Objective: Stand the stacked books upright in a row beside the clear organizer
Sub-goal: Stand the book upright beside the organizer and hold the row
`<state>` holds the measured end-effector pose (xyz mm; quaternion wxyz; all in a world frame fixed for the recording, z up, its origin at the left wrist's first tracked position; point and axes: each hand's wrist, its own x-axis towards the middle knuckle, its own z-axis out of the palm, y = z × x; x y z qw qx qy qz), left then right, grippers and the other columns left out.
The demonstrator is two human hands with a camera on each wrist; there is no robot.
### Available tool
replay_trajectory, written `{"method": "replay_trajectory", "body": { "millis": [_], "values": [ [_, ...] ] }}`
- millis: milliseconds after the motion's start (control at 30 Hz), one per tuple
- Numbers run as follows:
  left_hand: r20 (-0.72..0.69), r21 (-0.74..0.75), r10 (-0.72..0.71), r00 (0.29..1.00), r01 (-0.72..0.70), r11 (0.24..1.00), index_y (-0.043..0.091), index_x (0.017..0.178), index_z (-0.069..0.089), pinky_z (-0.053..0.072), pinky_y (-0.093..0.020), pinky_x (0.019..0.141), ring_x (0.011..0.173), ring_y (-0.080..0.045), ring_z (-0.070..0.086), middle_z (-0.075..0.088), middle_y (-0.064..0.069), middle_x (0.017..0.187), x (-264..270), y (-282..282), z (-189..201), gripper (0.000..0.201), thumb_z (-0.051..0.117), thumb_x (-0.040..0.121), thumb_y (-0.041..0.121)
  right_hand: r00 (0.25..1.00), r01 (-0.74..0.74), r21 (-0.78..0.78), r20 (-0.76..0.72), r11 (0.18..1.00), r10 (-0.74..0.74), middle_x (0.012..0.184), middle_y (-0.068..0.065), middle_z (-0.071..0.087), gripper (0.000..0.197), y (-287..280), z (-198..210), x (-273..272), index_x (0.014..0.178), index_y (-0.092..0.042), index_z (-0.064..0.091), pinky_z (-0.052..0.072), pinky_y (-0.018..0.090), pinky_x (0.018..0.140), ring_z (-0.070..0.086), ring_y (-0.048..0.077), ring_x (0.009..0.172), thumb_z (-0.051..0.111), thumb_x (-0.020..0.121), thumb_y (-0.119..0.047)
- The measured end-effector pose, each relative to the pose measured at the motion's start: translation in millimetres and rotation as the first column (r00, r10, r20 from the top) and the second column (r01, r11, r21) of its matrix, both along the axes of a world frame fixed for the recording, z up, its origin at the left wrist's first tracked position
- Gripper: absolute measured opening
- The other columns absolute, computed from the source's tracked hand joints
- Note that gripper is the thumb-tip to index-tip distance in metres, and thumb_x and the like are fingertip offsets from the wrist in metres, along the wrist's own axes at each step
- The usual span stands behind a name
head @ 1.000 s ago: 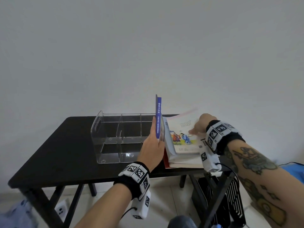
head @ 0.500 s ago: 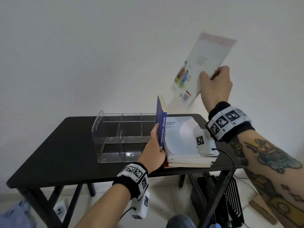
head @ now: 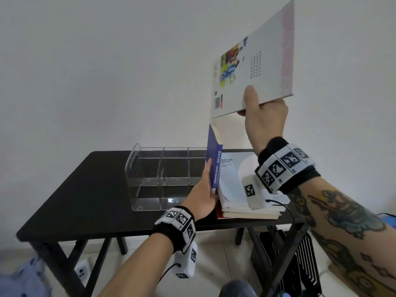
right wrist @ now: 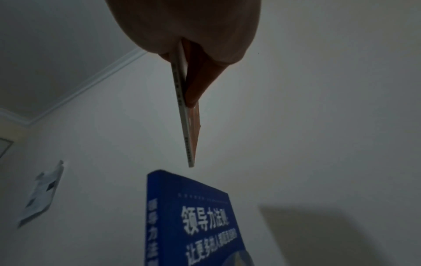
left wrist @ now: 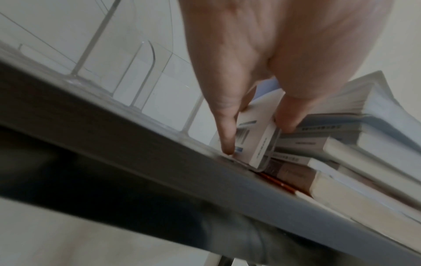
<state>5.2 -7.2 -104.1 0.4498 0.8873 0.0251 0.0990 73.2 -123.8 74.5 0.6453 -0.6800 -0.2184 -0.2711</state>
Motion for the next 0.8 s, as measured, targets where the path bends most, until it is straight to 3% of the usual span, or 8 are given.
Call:
{"method": "replay_trajectory", "body": {
  "millis": [100,267,367,433,567,700,767,800],
  "values": [
    [-0.056,0.031,0.011,0.998,-0.009,0.999,0.036,0.150,-0.024,0.052,-0.037,0.094,0.093,-0.014,0.067,0.054,-0.003,0.137,4.5,4.4,0.3,0.109,0.059,0.087,0.006,1.000,0.000,-0.179,0.028,0.984,0.005,0.072,0.012,0.073,0.042,7.1,-5.8,-8.9,0.078,0.005,0.067,0.057,0.049,0.067,0.069,0.034,0.068,0.052,0.091,-0.033],
    [-0.102,0.055,0.041,0.994,-0.036,0.998,0.028,0.152,-0.021,0.051,-0.036,0.096,0.096,-0.022,0.067,0.061,-0.009,0.127,5.4,0.8,4.3,0.101,0.054,0.090,0.001,0.999,0.014,-0.458,0.035,0.889,0.003,0.081,0.013,0.067,0.033,18.6,-29.1,-14.3,0.082,0.000,0.060,0.044,0.031,0.050,0.060,0.031,0.072,0.046,0.089,-0.029],
    [-0.087,0.022,0.068,0.994,-0.066,0.998,0.023,0.155,-0.013,0.047,-0.029,0.095,0.109,-0.022,0.063,0.057,-0.008,0.136,4.8,-1.5,1.8,0.094,0.055,0.093,0.004,0.998,0.067,-0.510,0.029,0.858,-0.060,0.091,0.004,0.056,0.021,21.2,-29.4,-19.1,0.075,-0.016,0.045,0.034,0.027,0.059,0.052,0.026,0.072,0.047,0.091,-0.029],
    [-0.112,-0.057,0.075,0.991,-0.082,0.995,0.023,0.152,-0.023,0.043,-0.031,0.104,0.119,-0.019,0.060,0.050,-0.002,0.145,6.2,0.2,-3.9,0.102,0.059,0.094,0.011,0.986,0.166,-0.573,0.082,0.803,-0.145,0.096,0.000,0.048,0.020,22.3,-31.5,-22.4,0.080,-0.016,0.042,0.035,0.029,0.066,0.050,0.025,0.071,0.048,0.093,-0.029],
    [-0.096,-0.135,0.171,0.981,-0.183,0.974,0.018,0.148,-0.031,0.035,-0.026,0.106,0.129,-0.015,0.052,0.044,0.013,0.145,1.1,-3.6,-9.1,0.109,0.063,0.093,0.014,0.987,0.163,-0.599,0.106,0.784,-0.125,0.119,-0.001,0.043,0.029,28.7,-52.5,-18.2,0.095,-0.007,0.063,0.050,0.035,0.067,0.059,0.024,0.078,0.047,0.093,-0.031],
    [0.095,-0.026,0.193,0.977,-0.191,0.981,0.024,0.155,-0.012,0.023,-0.027,0.116,0.143,-0.013,0.030,0.025,0.003,0.158,-2.8,-13.0,-11.6,0.095,0.061,0.095,0.012,0.989,0.144,-0.636,0.104,0.758,-0.101,0.135,0.001,0.040,0.031,31.6,-66.4,-24.4,0.109,-0.010,0.064,0.056,0.039,0.068,0.059,0.023,0.070,0.046,0.095,-0.031],
    [0.190,-0.072,0.202,0.961,-0.192,0.979,0.027,0.154,0.008,0.031,-0.024,0.113,0.137,-0.010,0.038,0.033,0.004,0.152,-4.4,-15.9,-8.1,0.084,0.062,0.093,0.006,0.985,0.169,-0.665,0.144,0.728,-0.098,0.138,0.001,0.040,0.032,32.0,-68.1,-28.5,0.115,-0.012,0.063,0.054,0.034,0.065,0.055,0.020,0.066,0.046,0.096,-0.031],
    [0.226,-0.079,0.205,0.952,-0.192,0.978,0.036,0.149,0.015,0.033,-0.018,0.108,0.130,-0.001,0.042,0.039,0.012,0.144,-6.0,-17.5,-5.7,0.078,0.060,0.093,0.005,0.983,0.177,-0.674,0.154,0.717,-0.098,0.139,0.001,0.040,0.032,31.7,-68.5,-29.7,0.117,-0.013,0.062,0.050,0.031,0.064,0.052,0.019,0.065,0.046,0.096,-0.031]
  ]
}}
